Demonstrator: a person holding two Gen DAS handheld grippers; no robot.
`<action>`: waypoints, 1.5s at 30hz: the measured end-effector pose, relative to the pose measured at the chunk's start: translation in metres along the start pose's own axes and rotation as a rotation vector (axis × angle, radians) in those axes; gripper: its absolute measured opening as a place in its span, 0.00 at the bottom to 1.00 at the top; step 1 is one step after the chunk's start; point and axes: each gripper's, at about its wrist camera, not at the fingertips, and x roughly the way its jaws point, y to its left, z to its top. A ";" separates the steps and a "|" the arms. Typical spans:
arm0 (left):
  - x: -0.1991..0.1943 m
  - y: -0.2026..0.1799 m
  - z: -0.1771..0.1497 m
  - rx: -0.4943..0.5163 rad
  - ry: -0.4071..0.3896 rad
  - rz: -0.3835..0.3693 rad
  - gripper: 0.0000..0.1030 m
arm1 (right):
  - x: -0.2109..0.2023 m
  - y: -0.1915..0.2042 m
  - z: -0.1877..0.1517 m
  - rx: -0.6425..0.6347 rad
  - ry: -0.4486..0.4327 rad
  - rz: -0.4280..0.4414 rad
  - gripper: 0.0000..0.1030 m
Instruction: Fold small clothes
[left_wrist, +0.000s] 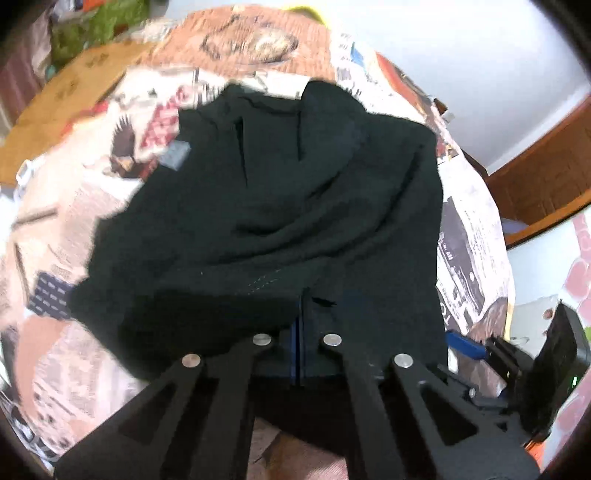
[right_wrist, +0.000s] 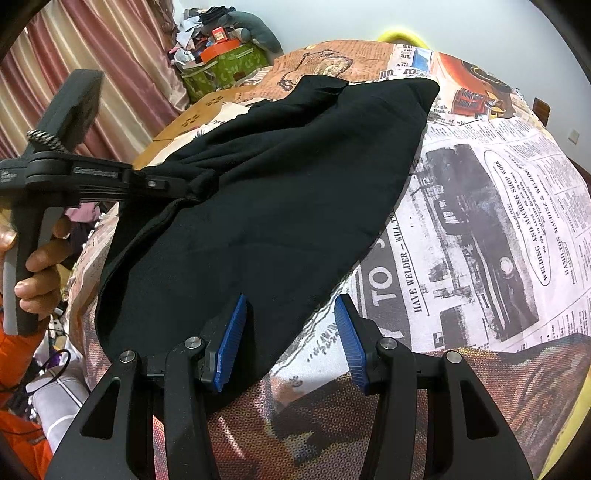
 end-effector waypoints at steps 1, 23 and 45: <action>-0.010 -0.001 -0.002 0.026 -0.028 0.012 0.01 | 0.000 0.000 0.000 -0.002 0.000 -0.001 0.45; -0.066 0.124 -0.057 0.016 -0.032 0.189 0.03 | 0.001 0.009 0.011 -0.039 0.042 -0.073 0.49; 0.069 0.045 0.143 0.123 0.080 0.072 0.47 | 0.034 -0.019 0.054 -0.050 0.021 -0.147 0.51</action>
